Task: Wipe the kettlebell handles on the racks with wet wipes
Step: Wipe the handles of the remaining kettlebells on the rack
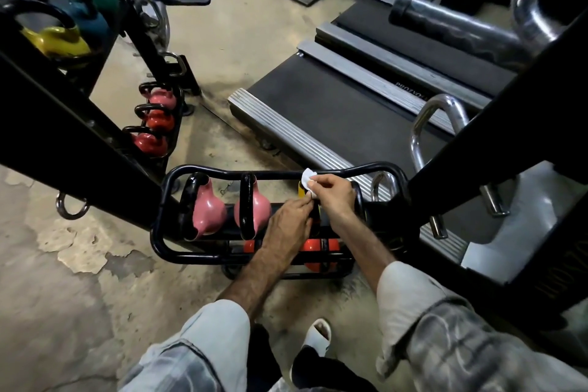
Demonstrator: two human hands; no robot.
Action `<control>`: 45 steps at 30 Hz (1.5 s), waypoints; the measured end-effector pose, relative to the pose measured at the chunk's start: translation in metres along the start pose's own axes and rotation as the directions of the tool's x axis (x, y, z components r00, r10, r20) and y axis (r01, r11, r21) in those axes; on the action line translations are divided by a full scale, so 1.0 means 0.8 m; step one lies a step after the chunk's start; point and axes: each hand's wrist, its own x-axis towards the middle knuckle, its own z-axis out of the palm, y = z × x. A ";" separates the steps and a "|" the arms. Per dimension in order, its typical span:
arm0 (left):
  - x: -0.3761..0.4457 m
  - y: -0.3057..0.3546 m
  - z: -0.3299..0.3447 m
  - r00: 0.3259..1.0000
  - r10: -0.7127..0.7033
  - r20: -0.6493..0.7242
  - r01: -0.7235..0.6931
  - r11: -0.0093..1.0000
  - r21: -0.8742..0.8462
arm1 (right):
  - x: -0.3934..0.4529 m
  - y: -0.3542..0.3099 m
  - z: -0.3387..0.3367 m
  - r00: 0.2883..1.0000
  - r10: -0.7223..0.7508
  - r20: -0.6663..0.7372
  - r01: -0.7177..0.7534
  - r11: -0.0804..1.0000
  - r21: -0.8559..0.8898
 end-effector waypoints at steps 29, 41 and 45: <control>0.003 0.002 -0.008 1.000 -0.016 0.004 0.016 0.999 -0.032 | 0.007 -0.043 0.007 0.941 0.285 0.180 -0.320 0.924 0.211; 0.014 0.012 -0.013 0.994 0.018 0.107 -0.033 0.989 0.142 | 0.052 -0.070 0.002 0.856 -0.282 0.434 0.508 0.617 -0.601; 0.022 0.006 -0.016 0.992 0.026 0.127 -0.044 0.989 0.143 | 0.074 -0.083 0.015 0.805 -0.213 0.554 0.583 0.453 -0.674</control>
